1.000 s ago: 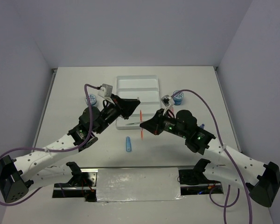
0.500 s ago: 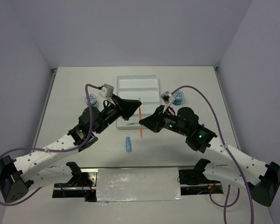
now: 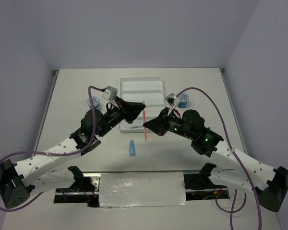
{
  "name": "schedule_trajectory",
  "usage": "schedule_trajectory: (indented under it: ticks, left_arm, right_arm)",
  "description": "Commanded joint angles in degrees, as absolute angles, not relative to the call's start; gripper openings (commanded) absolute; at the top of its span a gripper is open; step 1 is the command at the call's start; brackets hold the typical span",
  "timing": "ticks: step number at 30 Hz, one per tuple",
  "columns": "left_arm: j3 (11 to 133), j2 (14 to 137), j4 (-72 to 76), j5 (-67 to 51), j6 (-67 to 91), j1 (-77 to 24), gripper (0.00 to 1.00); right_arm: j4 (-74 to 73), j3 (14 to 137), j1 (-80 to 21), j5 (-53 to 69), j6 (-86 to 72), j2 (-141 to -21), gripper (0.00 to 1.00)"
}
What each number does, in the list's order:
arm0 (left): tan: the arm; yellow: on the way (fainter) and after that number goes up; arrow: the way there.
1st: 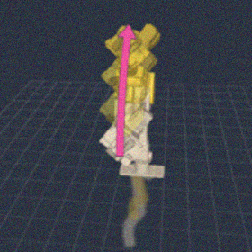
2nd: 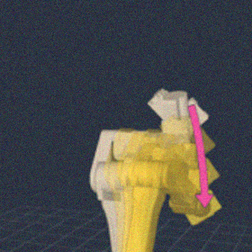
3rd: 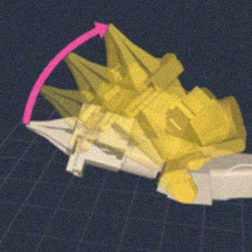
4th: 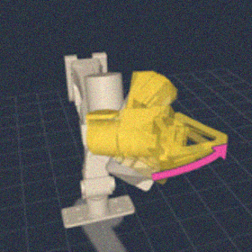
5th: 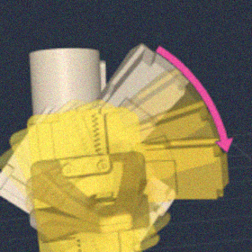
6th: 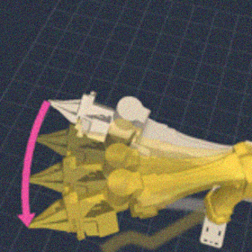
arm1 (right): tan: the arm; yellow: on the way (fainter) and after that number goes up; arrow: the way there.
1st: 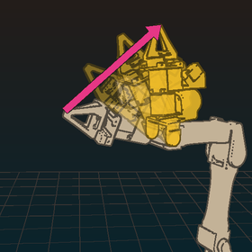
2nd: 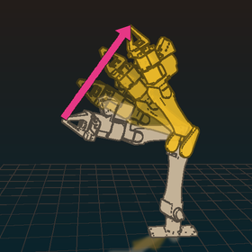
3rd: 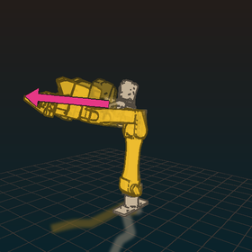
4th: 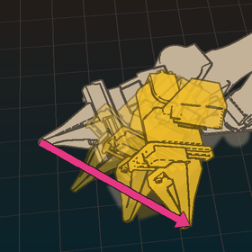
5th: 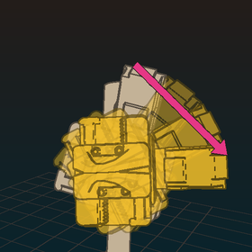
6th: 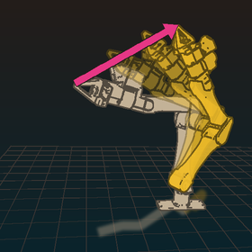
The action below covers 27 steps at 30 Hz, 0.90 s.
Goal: Sort the stationery into containers
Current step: Close the pen cap on the pen.
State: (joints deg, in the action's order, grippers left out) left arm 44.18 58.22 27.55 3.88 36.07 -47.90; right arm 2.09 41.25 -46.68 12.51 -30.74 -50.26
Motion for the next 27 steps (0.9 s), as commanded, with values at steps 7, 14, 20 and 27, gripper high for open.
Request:
schedule_trajectory:
  ticks: [7,14,20,27]
  left_arm:
    - [44.4,59.2,32.3,2.4,35.7,-47.5,0.0]
    - [44.0,58.4,32.1,3.8,34.8,-47.5,0.0]
    - [44.3,58.7,32.1,2.0,35.3,-47.5,0.0]
    - [43.6,59.2,32.3,0.4,36.1,-47.5,0.0]
  right_arm:
    - [2.0,44.8,-47.2,10.5,-29.2,-49.8,0.0]
    - [1.9,44.3,-47.2,10.5,-29.4,-49.5,0.0]
    - [2.4,44.2,-47.2,9.0,-29.2,-49.0,0.0]
    - [3.5,47.2,-47.2,6.5,-27.0,-49.4,0.0]
